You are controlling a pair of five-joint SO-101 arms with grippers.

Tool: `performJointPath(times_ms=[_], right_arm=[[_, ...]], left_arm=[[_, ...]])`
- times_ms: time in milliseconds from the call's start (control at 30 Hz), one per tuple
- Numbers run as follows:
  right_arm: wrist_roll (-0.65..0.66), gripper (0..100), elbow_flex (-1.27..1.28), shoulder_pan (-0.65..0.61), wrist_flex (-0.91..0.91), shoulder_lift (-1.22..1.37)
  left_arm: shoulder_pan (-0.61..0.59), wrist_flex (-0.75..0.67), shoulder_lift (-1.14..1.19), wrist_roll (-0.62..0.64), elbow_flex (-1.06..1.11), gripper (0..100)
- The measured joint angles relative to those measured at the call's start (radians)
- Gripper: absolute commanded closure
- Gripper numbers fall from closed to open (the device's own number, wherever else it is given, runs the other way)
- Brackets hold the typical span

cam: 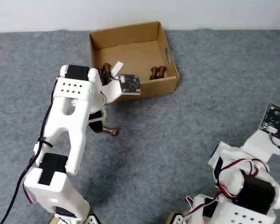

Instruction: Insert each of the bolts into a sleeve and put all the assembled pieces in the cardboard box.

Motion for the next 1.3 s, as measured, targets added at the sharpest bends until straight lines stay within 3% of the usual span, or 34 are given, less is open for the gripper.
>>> performJointPath(times_ms=[233, 1033, 1300], right_arm=[[0.000, 99.1, 0.012, 0.000, 0.000, 0.000], [0.000, 99.1, 0.012, 0.000, 0.000, 0.002], [0.000, 99.1, 0.012, 0.000, 0.000, 0.002]], left_arm=[[-0.008, -0.060, 0.100, -0.092, 0.000, 82], [0.075, -0.302, 0.382, -0.100, -0.002, 82], [0.081, -0.311, 0.397, -0.048, 0.000, 100]])
